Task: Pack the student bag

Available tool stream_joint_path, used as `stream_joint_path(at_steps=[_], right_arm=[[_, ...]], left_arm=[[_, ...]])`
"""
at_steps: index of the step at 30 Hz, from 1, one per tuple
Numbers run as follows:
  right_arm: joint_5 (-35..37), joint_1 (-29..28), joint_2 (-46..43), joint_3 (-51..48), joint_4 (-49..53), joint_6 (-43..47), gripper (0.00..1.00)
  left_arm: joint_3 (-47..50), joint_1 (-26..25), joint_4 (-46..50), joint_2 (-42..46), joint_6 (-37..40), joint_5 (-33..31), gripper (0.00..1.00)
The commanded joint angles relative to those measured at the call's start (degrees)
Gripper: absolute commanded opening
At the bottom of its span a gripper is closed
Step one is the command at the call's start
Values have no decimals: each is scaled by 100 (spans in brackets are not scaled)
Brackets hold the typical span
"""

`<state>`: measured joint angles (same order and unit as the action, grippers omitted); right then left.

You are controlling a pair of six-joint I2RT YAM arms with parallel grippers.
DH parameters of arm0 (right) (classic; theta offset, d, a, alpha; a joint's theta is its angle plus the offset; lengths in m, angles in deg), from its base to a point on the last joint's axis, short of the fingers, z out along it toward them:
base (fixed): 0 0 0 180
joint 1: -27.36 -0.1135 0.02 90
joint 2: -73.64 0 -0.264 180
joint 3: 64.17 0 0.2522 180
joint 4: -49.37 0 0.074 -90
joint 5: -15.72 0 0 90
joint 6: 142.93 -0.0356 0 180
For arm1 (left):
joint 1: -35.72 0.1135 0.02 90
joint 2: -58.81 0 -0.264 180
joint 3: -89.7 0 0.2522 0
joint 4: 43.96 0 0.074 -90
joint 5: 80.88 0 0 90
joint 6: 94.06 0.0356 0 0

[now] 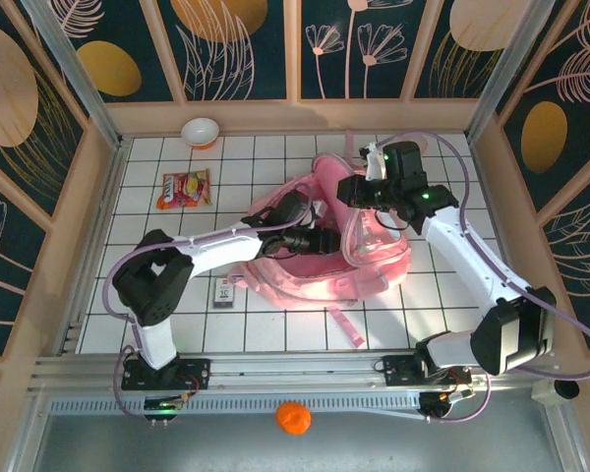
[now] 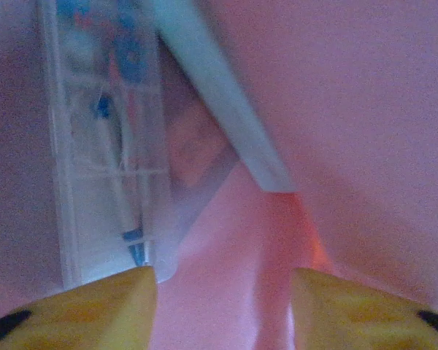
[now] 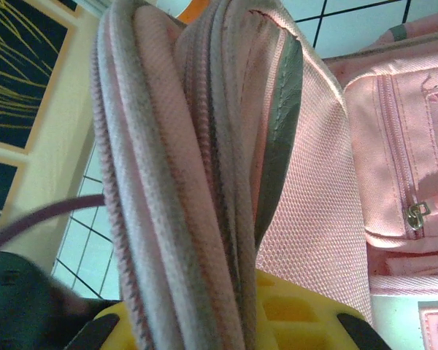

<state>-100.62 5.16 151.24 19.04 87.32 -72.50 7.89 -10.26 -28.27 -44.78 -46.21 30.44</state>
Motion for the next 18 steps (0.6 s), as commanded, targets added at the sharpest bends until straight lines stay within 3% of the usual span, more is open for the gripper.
stream_joint_path(at_steps=[1, 6, 8, 12, 18], right_arm=[[-484, 53, 100, 549, -263, 753, 0], [-448, 24, 643, 1184, 604, 1198, 1], [-586, 26, 799, 1308, 744, 1015, 22], [-768, 5, 723, 1196, 623, 475, 45], [-872, -50, 60, 613, 310, -179, 52]], left_arm=[[-19, 239, 65, 695, 135, -379, 59], [372, 981, -17, 1378, 57, -436, 64], [415, 1219, 81, 1630, 168, -538, 65], [471, 1650, 304, 2012, 265, -634, 67], [670, 2383, 513, 2324, 470, -519, 69]])
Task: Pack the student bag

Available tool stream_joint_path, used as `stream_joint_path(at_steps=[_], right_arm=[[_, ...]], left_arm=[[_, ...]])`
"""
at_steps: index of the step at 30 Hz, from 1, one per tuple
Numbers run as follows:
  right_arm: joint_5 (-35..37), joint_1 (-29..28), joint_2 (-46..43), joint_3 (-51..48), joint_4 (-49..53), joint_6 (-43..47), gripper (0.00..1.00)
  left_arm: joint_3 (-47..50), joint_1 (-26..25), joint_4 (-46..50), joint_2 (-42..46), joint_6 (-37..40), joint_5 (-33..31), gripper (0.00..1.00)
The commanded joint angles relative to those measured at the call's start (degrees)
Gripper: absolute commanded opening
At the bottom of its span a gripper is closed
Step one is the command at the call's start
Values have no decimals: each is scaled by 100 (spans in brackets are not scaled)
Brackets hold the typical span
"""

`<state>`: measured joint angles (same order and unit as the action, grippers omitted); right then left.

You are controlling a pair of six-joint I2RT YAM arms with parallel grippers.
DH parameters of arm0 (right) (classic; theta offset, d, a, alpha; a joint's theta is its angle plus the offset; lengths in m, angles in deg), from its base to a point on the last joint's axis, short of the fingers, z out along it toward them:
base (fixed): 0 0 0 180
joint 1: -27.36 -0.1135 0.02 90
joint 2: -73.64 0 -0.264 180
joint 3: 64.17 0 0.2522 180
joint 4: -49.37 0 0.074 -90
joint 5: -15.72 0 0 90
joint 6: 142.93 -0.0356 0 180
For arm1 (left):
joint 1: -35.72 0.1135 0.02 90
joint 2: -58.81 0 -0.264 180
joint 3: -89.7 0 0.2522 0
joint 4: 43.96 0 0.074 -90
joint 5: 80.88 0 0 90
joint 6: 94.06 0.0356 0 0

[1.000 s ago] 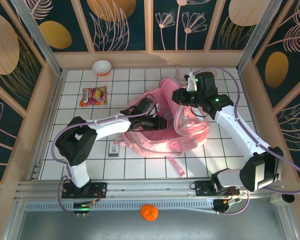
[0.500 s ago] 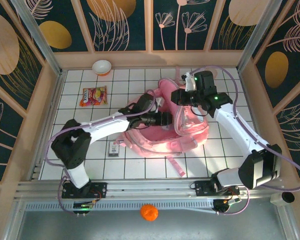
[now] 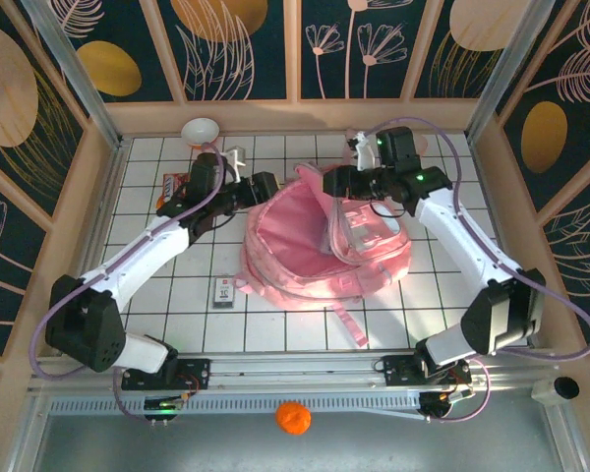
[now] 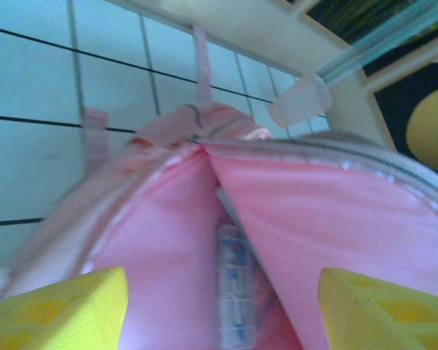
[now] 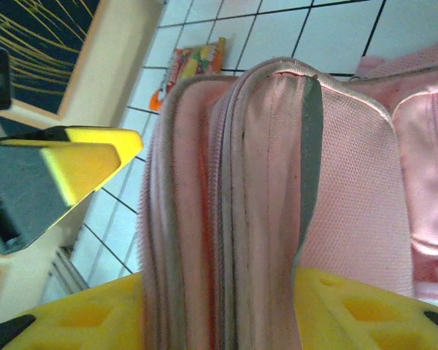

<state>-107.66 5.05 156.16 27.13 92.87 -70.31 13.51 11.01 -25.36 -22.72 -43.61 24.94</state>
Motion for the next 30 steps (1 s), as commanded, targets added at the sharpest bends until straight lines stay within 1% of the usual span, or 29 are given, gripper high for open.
stream_joint_path(at_steps=[1, 3, 10, 12, 14, 17, 19, 20, 22, 25, 26, 30], right_arm=[[-162, -70, -552, -311, -262, -503, 52], [-44, -182, -790, -576, -304, -711, 52], [798, -683, -1637, -1658, -427, -1848, 51], [1127, -745, -1924, -2034, -407, -2352, 49], [1394, -788, -2283, -2536, -516, -2953, 48], [1488, -860, -2789, -3296, -729, -3672, 47], [1484, -869, -3020, -3687, -703, -3939, 47], [1519, -872, -3105, -3841, -634, -3973, 47], [1720, -843, -3169, -4085, -482, -3963, 47], [1655, -531, -3045, -4407, -641, -3841, 47], [1594, -417, -2985, -4485, -754, -3787, 47], [1669, 81, -2581, -4609, -1356, -3414, 44]], left_arm=[[98, 367, 235, 114, 236, 110, 70], [29, 494, 232, 90, 302, 216, 71], [-353, 517, -124, -210, 308, 835, 73], [-359, 509, -133, -303, 366, 761, 72], [-256, 507, -81, -490, 530, 557, 70], [-255, 495, 330, -968, 804, 461, 67], [-86, 405, 322, -1195, 873, 473, 65], [77, 301, 207, -1244, 923, 484, 62], [354, 74, 64, -1334, 1011, 371, 52], [591, -287, 126, -1524, 1081, 352, 42], [634, -383, 167, -1563, 1089, 368, 37], [1121, -620, 154, -1412, 978, 387, 28]])
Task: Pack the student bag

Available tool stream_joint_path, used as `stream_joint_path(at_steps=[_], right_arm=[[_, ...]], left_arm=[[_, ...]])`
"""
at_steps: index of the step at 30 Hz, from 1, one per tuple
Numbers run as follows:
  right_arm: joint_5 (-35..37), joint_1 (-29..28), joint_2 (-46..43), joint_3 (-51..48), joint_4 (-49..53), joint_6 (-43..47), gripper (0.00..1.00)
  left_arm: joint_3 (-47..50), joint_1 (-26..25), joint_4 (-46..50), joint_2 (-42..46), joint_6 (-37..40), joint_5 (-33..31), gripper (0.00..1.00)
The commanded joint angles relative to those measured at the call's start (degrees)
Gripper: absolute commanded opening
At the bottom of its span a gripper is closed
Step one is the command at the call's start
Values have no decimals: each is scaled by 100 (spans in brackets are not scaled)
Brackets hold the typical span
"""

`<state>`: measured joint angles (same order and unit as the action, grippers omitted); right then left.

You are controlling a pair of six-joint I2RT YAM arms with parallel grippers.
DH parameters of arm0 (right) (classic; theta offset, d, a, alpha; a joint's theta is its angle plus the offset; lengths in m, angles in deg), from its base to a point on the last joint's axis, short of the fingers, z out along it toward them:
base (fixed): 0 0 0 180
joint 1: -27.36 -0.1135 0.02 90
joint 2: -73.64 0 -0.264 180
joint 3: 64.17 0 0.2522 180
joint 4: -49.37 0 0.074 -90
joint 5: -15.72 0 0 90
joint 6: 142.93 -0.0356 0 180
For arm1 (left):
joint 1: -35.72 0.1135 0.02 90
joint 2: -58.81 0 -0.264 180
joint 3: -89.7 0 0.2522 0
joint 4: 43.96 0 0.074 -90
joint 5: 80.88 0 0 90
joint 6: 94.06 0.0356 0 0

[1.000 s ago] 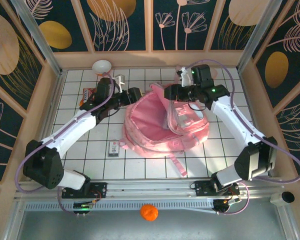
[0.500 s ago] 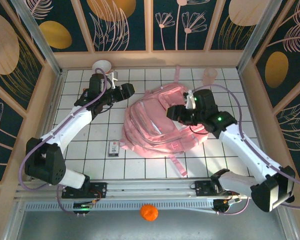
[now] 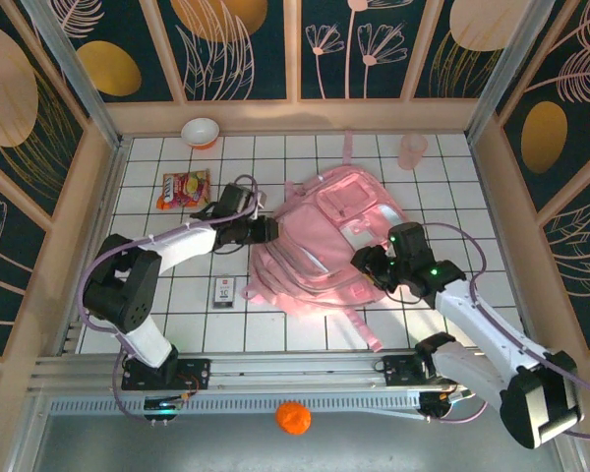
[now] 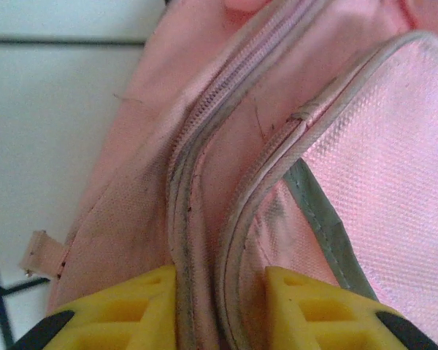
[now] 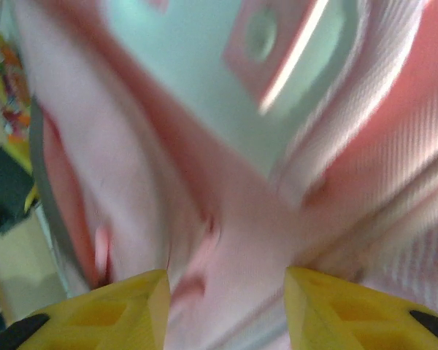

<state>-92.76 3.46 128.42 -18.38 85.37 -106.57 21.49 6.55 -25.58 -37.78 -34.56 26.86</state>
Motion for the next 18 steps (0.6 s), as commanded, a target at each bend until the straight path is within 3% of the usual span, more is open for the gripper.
stream_joint_path(at_steps=[1, 7, 14, 18], right_arm=[[150, 368, 367, -25, -830, 358, 43], [-235, 684, 2041, 758, -1826, 1261, 38], [-811, 655, 3751, 2124, -2672, 1910, 37], [-756, 661, 4043, 2936, -2190, 2448, 42]], left_arm=[[446, -206, 149, 200, 41, 195, 26], [805, -594, 80, 662, -26, 108, 22], [862, -1328, -63, 856, -54, 194, 26], [902, -1391, -129, 1341, -99, 67, 44]])
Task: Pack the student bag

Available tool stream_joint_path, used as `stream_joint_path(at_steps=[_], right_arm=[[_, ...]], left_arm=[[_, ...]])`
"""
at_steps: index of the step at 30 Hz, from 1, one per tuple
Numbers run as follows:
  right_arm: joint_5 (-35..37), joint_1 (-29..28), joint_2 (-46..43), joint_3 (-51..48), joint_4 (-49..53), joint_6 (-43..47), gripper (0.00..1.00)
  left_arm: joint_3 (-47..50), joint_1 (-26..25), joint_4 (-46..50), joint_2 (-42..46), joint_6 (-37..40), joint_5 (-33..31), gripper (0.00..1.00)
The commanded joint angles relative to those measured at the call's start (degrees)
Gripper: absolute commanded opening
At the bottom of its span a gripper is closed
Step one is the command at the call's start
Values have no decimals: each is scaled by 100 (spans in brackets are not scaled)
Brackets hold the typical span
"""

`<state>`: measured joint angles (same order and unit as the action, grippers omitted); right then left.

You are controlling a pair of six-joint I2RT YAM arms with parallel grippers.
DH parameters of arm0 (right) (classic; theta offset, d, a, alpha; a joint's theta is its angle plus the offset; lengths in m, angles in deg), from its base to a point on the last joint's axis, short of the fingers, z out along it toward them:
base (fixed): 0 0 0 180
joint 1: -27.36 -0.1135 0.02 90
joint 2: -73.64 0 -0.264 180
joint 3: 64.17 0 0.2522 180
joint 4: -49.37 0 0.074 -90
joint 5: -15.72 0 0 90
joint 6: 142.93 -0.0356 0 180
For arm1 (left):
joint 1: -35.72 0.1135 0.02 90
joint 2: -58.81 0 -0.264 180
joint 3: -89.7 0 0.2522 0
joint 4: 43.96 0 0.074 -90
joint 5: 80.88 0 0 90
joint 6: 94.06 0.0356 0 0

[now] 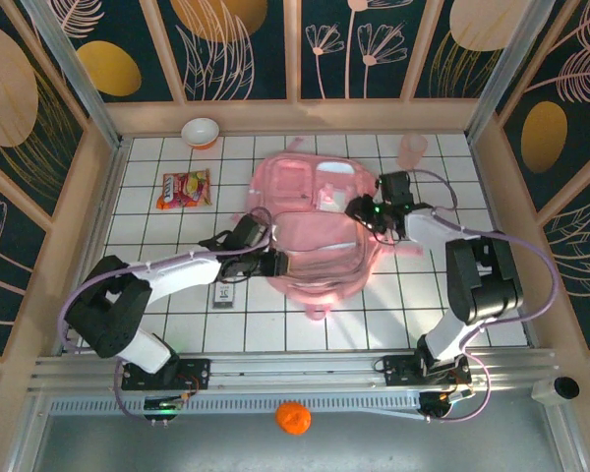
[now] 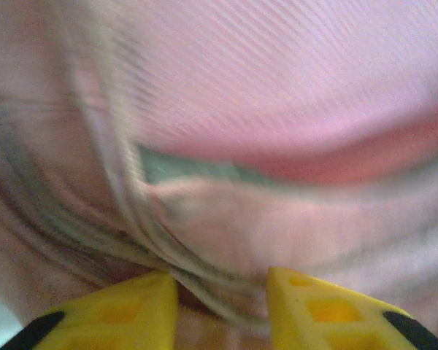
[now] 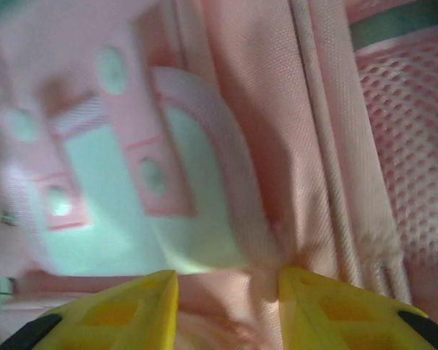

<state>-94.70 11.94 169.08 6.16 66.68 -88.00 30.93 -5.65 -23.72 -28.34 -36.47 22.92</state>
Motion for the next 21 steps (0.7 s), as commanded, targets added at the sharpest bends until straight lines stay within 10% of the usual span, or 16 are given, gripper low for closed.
stream_joint_path(at_steps=[1, 14, 21], right_arm=[[-462, -179, -69, 648, -105, 737, 43], [258, -980, -2570, -49, 1039, 3743, 49], [545, -2246, -2431, -104, 1687, 6043, 49]], left_arm=[[-54, -169, -301, 544, 123, 335, 49], [-223, 2335, -468, 1047, 1596, 1212, 70], [-459, 2506, -197, 544, 4498, 1890, 70]])
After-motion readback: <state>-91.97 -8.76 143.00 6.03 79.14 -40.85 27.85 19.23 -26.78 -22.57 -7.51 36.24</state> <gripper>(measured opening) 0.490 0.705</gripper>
